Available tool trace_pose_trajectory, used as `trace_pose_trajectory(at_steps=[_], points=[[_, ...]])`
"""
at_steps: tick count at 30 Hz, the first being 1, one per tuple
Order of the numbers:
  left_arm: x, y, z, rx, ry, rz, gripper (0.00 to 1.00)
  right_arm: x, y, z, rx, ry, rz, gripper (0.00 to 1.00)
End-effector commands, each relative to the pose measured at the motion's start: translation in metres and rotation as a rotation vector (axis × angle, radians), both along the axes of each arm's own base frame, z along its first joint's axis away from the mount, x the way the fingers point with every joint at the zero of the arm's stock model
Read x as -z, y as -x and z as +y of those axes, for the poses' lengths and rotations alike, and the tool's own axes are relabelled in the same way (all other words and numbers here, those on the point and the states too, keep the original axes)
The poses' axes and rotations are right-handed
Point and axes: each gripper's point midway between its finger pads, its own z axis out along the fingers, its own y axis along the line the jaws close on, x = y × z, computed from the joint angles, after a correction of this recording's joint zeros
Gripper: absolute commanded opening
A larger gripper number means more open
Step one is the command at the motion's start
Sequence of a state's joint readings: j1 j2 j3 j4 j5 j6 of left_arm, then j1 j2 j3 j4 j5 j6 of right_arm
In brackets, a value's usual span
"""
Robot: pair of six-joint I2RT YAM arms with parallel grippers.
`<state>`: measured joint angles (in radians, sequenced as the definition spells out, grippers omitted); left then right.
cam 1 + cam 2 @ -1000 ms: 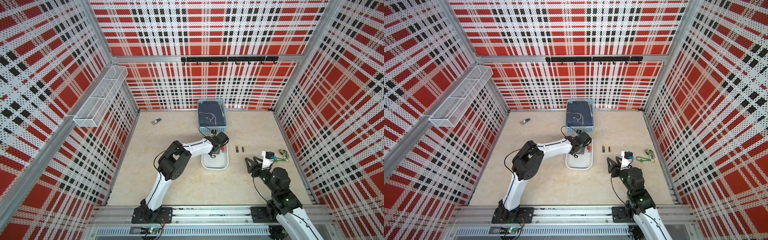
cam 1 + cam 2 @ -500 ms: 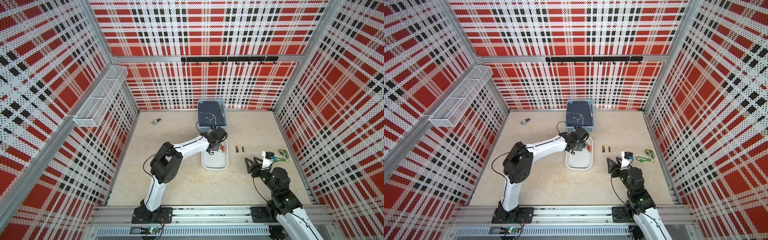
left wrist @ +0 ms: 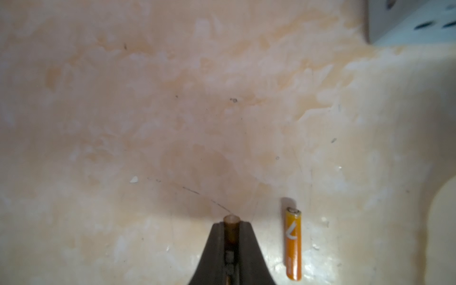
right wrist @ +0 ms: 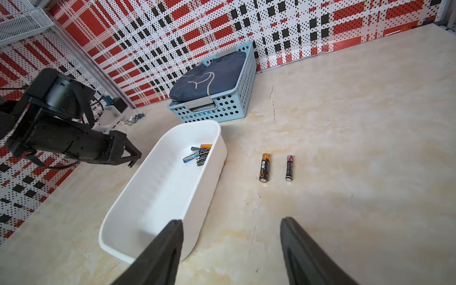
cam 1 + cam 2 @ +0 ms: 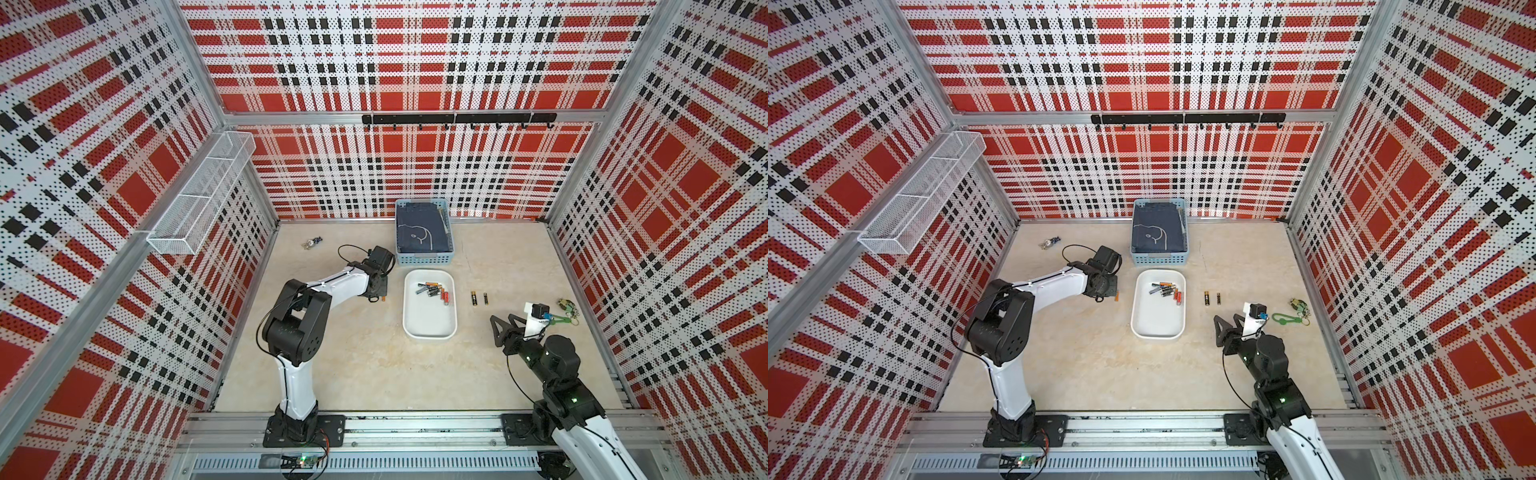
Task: Take the batteries out of the storage box
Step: Place the battery at the center of the board.
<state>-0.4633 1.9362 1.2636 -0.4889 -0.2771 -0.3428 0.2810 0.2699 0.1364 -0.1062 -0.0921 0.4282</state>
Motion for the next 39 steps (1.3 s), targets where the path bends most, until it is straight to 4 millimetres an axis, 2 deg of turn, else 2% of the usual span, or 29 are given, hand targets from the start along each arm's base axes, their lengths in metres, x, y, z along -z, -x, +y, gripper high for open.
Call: trace_pose_trajectory(at_steps=[1, 5, 10, 20, 24, 27, 29, 33, 36, 39], points=[[0.003, -0.012, -0.007, 0.035, 0.030, -0.036, 0.00, -0.007, -0.001, 0.001, 0.001, -0.007, -0.018, 0.70], [0.010, -0.014, 0.006, 0.016, 0.002, -0.033, 0.00, -0.007, -0.001, 0.001, 0.001, -0.007, -0.020, 0.70], [0.019, -0.011, 0.013, 0.011, -0.022, -0.003, 0.00, -0.007, -0.001, 0.000, 0.006, -0.006, -0.017, 0.71], [0.031, 0.003, 0.013, 0.020, -0.025, 0.044, 0.01, -0.004, -0.003, 0.002, -0.004, -0.003, -0.002, 0.72], [0.026, 0.001, 0.013, 0.015, -0.035, 0.044, 0.22, -0.007, -0.013, 0.005, 0.005, -0.005, 0.061, 0.73], [0.011, -0.001, 0.015, 0.007, -0.048, 0.022, 0.33, -0.017, -0.031, 0.025, -0.047, 0.032, 0.189, 0.68], [0.000, -0.002, 0.011, 0.009, -0.024, 0.004, 0.38, -0.020, -0.044, 0.041, -0.051, 0.130, 0.281, 0.67], [-0.027, -0.004, 0.003, 0.004, -0.007, -0.049, 0.41, -0.019, -0.067, 0.083, -0.061, 0.307, 0.421, 0.66], [-0.054, -0.004, -0.002, -0.003, -0.011, -0.107, 0.42, -0.008, -0.086, 0.109, -0.067, 0.262, 0.539, 0.60], [-0.086, -0.001, -0.003, -0.020, -0.013, -0.196, 0.42, -0.001, -0.107, 0.140, -0.078, 0.229, 0.571, 0.57]])
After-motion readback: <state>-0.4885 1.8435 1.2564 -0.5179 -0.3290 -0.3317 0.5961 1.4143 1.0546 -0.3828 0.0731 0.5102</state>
